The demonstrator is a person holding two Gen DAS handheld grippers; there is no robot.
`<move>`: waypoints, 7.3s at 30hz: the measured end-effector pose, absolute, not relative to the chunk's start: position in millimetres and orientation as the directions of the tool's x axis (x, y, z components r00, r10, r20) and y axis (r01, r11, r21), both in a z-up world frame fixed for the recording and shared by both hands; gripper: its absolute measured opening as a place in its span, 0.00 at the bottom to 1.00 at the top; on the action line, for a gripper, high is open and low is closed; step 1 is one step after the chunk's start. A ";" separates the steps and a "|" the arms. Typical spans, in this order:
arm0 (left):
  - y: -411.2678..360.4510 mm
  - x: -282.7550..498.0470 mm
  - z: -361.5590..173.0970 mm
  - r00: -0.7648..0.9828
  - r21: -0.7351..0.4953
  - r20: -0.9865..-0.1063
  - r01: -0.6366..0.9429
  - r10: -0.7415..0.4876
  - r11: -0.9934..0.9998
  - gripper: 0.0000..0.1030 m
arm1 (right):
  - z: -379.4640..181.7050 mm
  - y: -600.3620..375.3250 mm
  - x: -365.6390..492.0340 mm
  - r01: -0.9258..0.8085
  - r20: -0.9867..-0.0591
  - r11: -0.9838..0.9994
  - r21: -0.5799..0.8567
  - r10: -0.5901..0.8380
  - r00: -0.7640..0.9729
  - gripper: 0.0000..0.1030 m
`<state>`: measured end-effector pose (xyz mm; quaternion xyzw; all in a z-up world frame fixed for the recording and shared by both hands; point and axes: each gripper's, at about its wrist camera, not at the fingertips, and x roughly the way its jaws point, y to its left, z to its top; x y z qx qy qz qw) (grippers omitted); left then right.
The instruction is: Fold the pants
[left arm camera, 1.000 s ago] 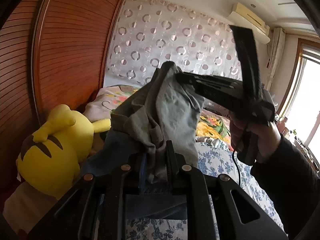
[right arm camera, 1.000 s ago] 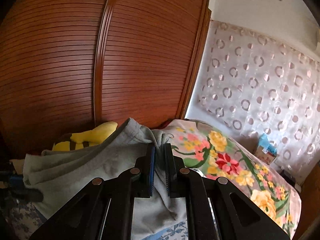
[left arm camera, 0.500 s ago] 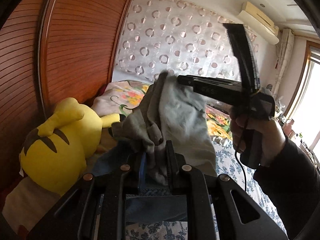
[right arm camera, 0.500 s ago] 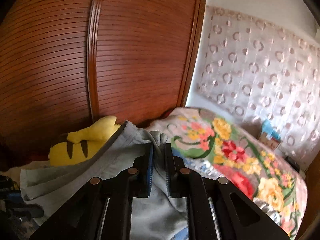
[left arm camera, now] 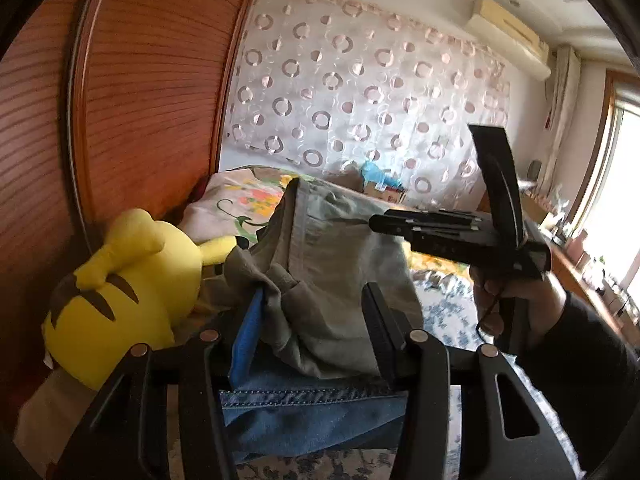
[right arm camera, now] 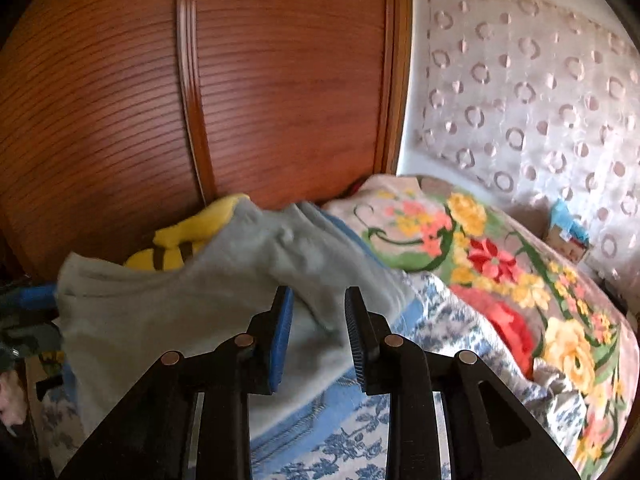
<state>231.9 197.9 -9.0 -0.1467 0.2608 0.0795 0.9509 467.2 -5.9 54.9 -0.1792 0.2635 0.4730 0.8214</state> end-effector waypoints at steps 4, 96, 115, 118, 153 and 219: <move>199.4 242.5 -30.1 0.790 -0.170 -0.602 -0.269 0.117 0.948 0.49 | 51.1 3.3 488.4 -0.852 -0.613 0.524 -0.028 0.664 0.428 0.27; 14.3 43.9 47.1 0.890 -0.040 -0.456 0.009 -0.027 0.999 0.89 | 87.7 -239.5 71.5 -0.479 -0.380 0.877 0.038 0.457 0.804 0.81; -26.2 26.2 64.4 0.899 -0.008 -0.433 0.067 -0.063 0.998 0.89 | 90.1 -264.9 23.4 -0.364 -0.336 0.929 0.064 0.363 0.869 0.81; -28.0 22.2 70.0 0.903 -0.005 -0.424 0.070 -0.065 0.998 0.89 | 93.0 -264.3 15.7 -0.354 -0.324 0.933 0.062 0.355 0.877 0.81; -16.8 7.6 89.4 0.923 -0.027 -0.380 0.048 -0.054 0.998 0.89 | 89.4 -275.0 0.8 -0.304 -0.272 0.952 0.042 0.303 0.913 0.82; -17.4 7.3 86.3 0.922 -0.026 -0.383 0.046 -0.053 0.999 0.89 | 89.6 -276.7 -3.0 -0.304 -0.270 0.952 0.039 0.303 0.914 0.83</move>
